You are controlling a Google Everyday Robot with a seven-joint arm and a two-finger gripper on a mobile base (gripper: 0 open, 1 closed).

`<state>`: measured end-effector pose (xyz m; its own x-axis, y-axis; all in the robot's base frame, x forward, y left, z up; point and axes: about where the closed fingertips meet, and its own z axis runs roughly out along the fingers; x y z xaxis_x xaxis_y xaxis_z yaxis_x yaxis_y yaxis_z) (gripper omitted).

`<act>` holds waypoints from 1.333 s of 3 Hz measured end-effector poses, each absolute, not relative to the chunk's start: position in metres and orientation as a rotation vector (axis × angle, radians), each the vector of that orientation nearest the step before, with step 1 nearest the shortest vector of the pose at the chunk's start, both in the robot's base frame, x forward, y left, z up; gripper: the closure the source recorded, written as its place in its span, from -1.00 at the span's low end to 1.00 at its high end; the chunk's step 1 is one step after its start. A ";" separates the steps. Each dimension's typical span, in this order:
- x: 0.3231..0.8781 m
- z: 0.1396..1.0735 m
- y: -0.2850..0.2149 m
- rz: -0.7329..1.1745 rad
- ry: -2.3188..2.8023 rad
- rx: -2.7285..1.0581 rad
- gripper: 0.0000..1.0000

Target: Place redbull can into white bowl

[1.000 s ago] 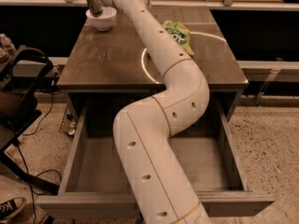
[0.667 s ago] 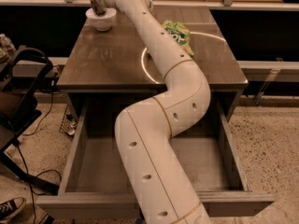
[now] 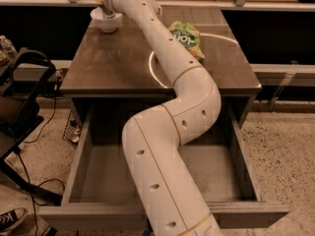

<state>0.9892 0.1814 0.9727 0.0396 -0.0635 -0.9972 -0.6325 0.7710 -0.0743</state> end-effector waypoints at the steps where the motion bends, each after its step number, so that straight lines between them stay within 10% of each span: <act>1: 0.991 0.969 0.186 0.492 1.479 -0.580 1.00; 3: 0.989 0.950 0.203 0.577 1.526 -0.559 1.00; 4: 0.989 0.949 0.205 0.580 1.526 -0.558 0.65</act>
Offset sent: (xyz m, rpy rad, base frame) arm 0.1386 0.0268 0.0288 0.1100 0.0358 0.0627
